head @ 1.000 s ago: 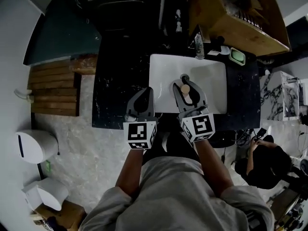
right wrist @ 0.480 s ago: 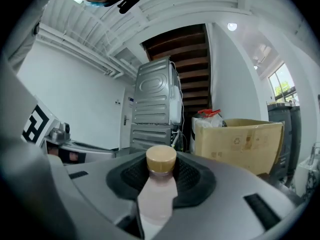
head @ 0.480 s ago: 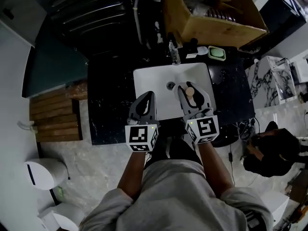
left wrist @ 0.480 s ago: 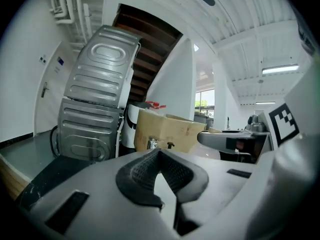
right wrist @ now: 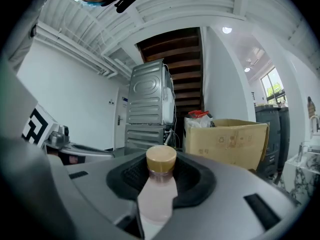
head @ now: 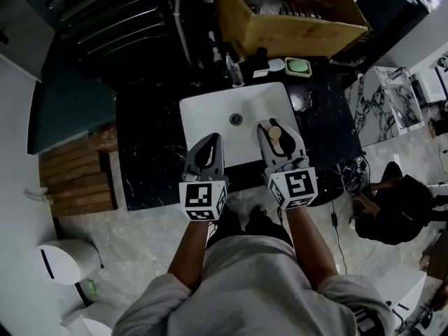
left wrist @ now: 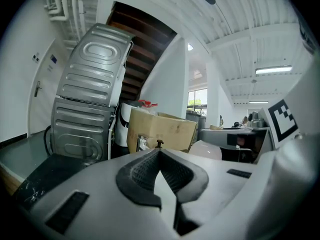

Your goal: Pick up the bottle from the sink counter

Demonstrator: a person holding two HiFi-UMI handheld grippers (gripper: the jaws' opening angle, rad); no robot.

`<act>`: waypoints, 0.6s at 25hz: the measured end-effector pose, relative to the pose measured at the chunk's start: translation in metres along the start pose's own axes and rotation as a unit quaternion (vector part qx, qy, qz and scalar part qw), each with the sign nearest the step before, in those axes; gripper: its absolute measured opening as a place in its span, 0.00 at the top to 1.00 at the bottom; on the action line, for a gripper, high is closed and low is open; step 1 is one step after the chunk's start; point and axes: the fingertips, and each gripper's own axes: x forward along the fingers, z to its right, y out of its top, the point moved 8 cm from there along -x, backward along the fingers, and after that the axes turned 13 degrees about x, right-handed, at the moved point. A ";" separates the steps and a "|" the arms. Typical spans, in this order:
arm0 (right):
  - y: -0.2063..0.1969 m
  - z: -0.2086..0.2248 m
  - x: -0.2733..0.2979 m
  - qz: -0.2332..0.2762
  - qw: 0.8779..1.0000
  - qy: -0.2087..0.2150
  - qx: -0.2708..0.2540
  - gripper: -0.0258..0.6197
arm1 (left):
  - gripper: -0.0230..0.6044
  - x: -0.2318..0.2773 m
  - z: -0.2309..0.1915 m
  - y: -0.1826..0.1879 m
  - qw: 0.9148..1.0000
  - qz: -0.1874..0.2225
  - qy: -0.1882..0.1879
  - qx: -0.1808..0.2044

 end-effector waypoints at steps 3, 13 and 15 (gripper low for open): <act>0.002 0.007 -0.012 0.004 1.000 0.008 0.005 0.76 | 0.94 -0.005 0.014 0.005 1.000 0.006 0.010 0.001; 0.011 0.022 -0.043 0.012 0.999 0.044 -0.007 0.76 | 0.94 -0.021 0.049 0.022 0.998 0.011 0.055 0.002; 0.012 0.024 -0.047 0.013 0.999 0.048 -0.008 0.76 | 0.94 -0.022 0.054 0.024 0.998 0.011 0.058 0.002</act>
